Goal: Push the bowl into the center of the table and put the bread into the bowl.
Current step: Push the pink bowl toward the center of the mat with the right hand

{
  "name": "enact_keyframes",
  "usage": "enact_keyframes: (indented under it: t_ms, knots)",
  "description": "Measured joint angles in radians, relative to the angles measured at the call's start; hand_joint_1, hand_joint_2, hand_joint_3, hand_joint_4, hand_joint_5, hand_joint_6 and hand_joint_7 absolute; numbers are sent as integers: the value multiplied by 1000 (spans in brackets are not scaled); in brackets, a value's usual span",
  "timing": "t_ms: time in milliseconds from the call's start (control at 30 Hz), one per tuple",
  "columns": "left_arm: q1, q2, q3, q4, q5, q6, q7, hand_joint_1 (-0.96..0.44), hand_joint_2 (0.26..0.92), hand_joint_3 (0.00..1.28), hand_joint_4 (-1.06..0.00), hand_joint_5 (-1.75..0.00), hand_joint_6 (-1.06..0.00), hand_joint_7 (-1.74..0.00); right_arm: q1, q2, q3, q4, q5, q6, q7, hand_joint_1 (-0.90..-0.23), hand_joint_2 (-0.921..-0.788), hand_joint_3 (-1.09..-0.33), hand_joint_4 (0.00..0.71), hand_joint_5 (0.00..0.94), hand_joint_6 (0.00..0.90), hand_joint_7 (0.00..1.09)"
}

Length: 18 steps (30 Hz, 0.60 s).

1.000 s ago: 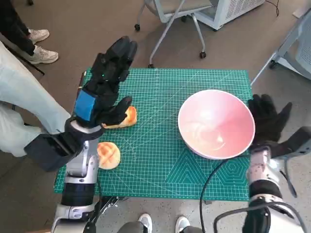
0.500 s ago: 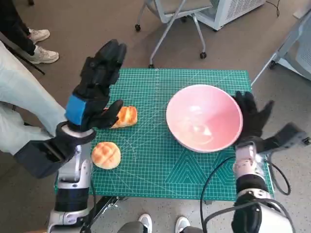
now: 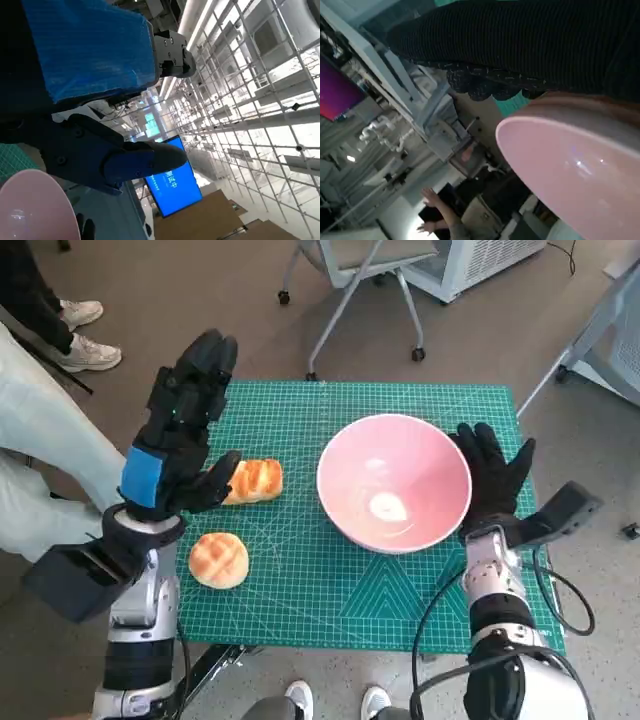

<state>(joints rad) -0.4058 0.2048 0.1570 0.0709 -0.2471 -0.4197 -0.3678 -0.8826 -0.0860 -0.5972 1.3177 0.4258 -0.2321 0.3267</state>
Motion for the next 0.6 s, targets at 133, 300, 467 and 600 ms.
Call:
enact_keyframes:
  t_ms: [133,300,467,600]
  knots:
    - [1,6,3,-10,1,0,3,-630,921,476,-90,-4,-7,-372,-13,16,9,0,-5,1,0,-579,-921,-815,99,4,222,185]
    - [1,7,4,-14,0,2,6,-628,921,476,-87,-2,-9,-366,-23,39,17,0,-19,4,0,-577,-921,-814,90,1,214,169]
    - [1,7,4,-13,-1,3,6,-623,921,478,-86,-1,-11,-362,-31,57,22,1,-29,9,1,-573,-921,-811,84,0,206,157]
    - [1,7,3,-12,-1,3,6,-617,921,479,-86,-1,-12,-359,-39,67,26,1,-37,11,2,-568,-921,-815,78,0,192,144]
